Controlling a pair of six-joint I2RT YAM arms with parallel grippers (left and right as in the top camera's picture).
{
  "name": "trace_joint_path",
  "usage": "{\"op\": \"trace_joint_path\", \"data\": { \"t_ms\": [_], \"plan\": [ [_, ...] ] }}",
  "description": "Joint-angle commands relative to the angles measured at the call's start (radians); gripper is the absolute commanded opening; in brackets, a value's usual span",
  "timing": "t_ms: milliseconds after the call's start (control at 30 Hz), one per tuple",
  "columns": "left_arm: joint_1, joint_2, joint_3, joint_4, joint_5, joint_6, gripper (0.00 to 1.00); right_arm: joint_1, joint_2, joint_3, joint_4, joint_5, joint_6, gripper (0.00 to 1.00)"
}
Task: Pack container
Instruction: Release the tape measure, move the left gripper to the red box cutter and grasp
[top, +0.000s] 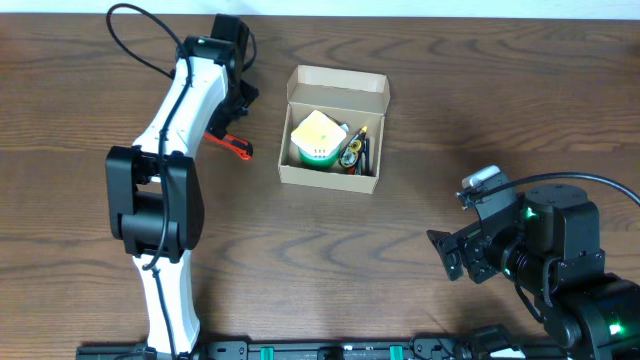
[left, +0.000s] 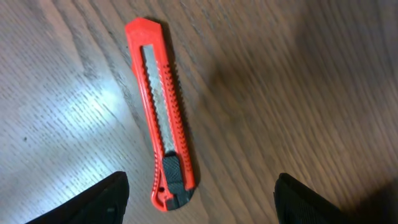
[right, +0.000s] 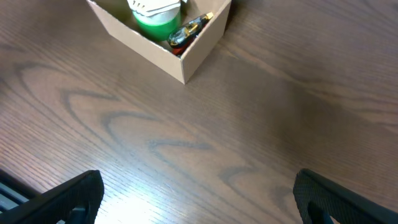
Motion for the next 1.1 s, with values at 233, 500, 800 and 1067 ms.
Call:
{"op": "trace_joint_path", "data": {
  "t_ms": [233,500,800,1067],
  "plan": [
    [0.002,0.014,-0.15,0.102,0.048,0.051,0.75,-0.009,0.0,0.0,-0.002,-0.005,-0.014,0.99],
    [0.002,0.014,-0.226,0.171,0.048,0.043,0.75,-0.009,0.0,0.0,-0.002,-0.005,-0.014,0.99],
    [0.002,0.016,-0.267,0.228,0.058,0.021,0.66,-0.009,0.0,0.0,-0.002,-0.005,-0.014,0.99],
    [0.003,0.046,-0.267,0.229,0.111,-0.002,0.42,-0.009,0.0,0.0,-0.002,-0.005,-0.014,0.99]
  ]
}}
